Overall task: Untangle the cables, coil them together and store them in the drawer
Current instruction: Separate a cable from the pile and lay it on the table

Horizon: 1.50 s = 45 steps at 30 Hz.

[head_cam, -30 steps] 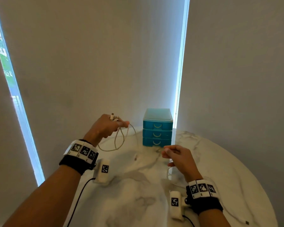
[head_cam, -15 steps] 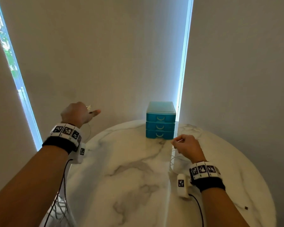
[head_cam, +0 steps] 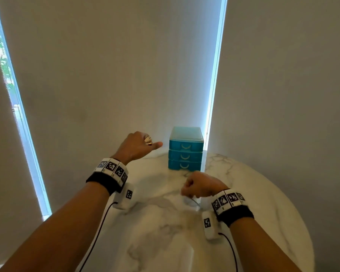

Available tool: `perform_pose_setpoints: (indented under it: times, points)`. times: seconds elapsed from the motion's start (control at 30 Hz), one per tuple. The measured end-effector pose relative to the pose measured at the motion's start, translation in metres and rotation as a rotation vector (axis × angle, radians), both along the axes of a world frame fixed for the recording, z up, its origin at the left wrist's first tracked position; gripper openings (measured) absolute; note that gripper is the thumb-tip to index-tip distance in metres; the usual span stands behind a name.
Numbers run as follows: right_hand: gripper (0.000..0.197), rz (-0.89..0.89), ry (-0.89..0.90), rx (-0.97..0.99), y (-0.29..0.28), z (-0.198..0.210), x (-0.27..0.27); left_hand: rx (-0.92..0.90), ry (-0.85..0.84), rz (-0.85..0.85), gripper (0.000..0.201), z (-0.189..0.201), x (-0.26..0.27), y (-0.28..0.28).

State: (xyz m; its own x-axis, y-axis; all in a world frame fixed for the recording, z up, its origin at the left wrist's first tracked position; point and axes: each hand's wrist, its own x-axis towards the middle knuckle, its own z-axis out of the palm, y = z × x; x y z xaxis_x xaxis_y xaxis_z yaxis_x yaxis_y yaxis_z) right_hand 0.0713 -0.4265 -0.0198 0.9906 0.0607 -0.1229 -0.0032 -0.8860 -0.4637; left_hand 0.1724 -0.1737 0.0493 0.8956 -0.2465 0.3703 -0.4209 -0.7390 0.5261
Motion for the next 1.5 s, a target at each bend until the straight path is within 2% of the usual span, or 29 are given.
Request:
perform_pose_setpoints:
  times: [0.07,0.13,0.23,0.4,0.63,0.7,0.73,0.77,0.83,0.9,0.93,0.97,1.03,1.13,1.3,1.4,1.5]
  points:
    - [0.018,0.015,-0.158,0.322,0.006,0.017,0.004,-0.005,0.02,-0.126,0.047,-0.002,-0.004,-0.005]
    - [0.018,-0.014,-0.299,0.559,0.008,0.037,0.005,-0.045,0.011,-0.227,0.041,-0.003,-0.008,-0.008]
    - [0.026,-0.034,-0.396,0.702,0.006,0.06,0.005,-0.08,-0.025,-0.318,0.039,-0.002,-0.011,-0.012]
    - [0.026,-0.038,-0.399,0.865,-0.001,0.065,0.007,-0.182,-0.012,-0.359,0.035,-0.002,-0.012,-0.02]
    - [0.035,-0.073,-0.298,1.48,0.0,0.018,0.002,-0.191,-0.053,-0.262,0.031,-0.016,-0.011,-0.031]
    - [0.034,-0.14,-0.29,1.592,-0.005,0.0,0.003,-0.216,-0.073,-0.209,0.03,-0.016,-0.011,-0.031]
    - [0.033,-0.2,-0.296,1.541,-0.009,-0.007,0.003,-0.246,-0.081,-0.176,0.028,-0.014,-0.01,-0.03]
    - [0.031,-0.264,-0.311,1.384,-0.016,-0.013,0.003,-0.272,-0.091,-0.145,0.027,-0.012,-0.01,-0.027]
    - [0.024,-0.343,-0.322,0.898,-0.035,-0.017,-0.001,-0.293,-0.119,-0.099,0.027,-0.007,-0.008,-0.021]
    - [0.012,-0.333,-0.223,0.479,-0.058,-0.01,-0.004,-0.319,-0.146,-0.049,0.027,-0.004,-0.006,-0.016]
    - [0.015,-0.322,-0.139,0.3,-0.065,-0.003,-0.007,-0.337,-0.156,-0.021,0.027,-0.004,-0.004,-0.014]
    - [0.025,-0.316,-0.067,0.127,-0.07,0.001,-0.01,-0.349,-0.164,0.0,0.028,-0.004,-0.001,-0.014]
    - [0.043,-0.284,0.053,-0.09,-0.072,0.003,-0.013,-0.352,-0.17,0.017,0.03,-0.006,0.001,-0.017]
    - [0.048,-0.217,0.18,-0.166,-0.065,-0.01,-0.015,-0.369,-0.153,0.02,0.029,-0.012,-0.002,-0.029]
    - [0.027,-0.236,0.088,-0.304,-0.059,-0.025,-0.003,-0.337,-0.162,0.02,0.032,-0.019,-0.008,-0.032]
    - [0.016,-0.312,-0.073,-0.187,-0.058,-0.023,0.005,-0.336,-0.166,0.035,0.032,-0.017,-0.009,-0.026]
    - [0.016,-0.489,-0.388,0.014,-0.057,-0.015,0.011,-0.332,-0.165,0.076,0.033,-0.018,-0.006,-0.022]
